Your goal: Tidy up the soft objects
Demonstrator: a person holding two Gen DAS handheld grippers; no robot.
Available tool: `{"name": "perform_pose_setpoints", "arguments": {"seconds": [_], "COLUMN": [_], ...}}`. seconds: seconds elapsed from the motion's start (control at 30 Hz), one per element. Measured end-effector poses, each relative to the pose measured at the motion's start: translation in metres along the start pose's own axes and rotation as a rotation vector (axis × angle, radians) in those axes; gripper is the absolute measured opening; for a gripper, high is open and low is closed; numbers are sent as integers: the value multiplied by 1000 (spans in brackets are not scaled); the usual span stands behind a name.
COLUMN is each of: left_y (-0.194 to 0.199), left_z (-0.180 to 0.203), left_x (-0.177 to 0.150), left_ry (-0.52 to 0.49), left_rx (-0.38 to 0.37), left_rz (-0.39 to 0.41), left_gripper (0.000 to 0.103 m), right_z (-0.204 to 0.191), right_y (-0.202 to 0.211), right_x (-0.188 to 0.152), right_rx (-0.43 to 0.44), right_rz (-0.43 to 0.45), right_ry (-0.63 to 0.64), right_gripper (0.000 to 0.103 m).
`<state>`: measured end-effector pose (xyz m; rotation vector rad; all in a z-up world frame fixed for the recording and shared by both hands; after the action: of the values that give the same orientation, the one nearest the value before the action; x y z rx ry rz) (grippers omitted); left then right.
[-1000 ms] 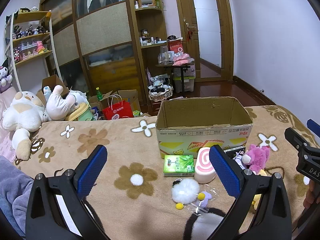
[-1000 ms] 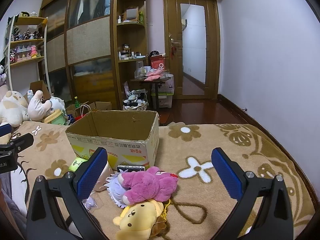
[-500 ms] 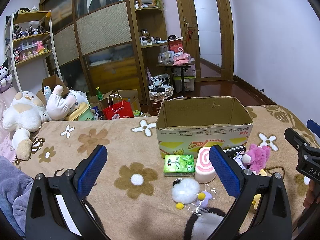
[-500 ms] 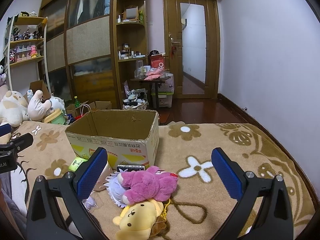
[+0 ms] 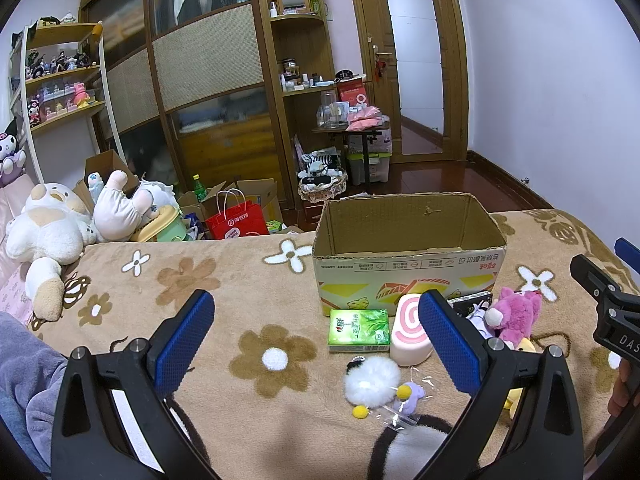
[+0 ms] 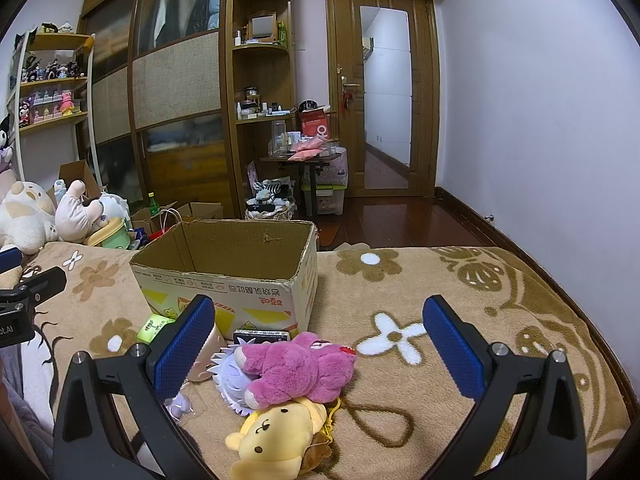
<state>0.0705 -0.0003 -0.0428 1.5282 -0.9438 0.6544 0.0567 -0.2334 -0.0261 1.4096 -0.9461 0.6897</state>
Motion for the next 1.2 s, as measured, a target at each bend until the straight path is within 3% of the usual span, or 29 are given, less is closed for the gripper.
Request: {"name": "perform_pose_setpoints", "arguments": {"seconds": [0.57,0.9,1.2], "left_y": [0,-20,-56], "left_z": [-2,-15,6], "left_x": [-1,-6,-13], "left_ry": [-4,-4,-22], "left_rx": [2,20,-9], "left_rz": [-9,-93,-193], "left_gripper": [101,101,101], "right_z": [0,2,4], "right_y": [0,-3,-28], "right_x": [0,-1,-6], "right_rx": [0,12,19], "right_rz": [-1,-14,-68], "right_ry": [-2,-15,-49], "right_gripper": [103,103,103]}}
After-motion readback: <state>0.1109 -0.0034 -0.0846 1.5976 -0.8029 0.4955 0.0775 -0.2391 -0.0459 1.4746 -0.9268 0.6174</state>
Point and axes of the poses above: each gripper's, at about its wrist camera, not at the fingertips, and y roughly against the way its jaws point, z to its right, x to its top, the point moved 10 cm from there along -y, roughly the way its jaws point, and after that the axes turned 4 degrees about -y, right-handed, at the moved point
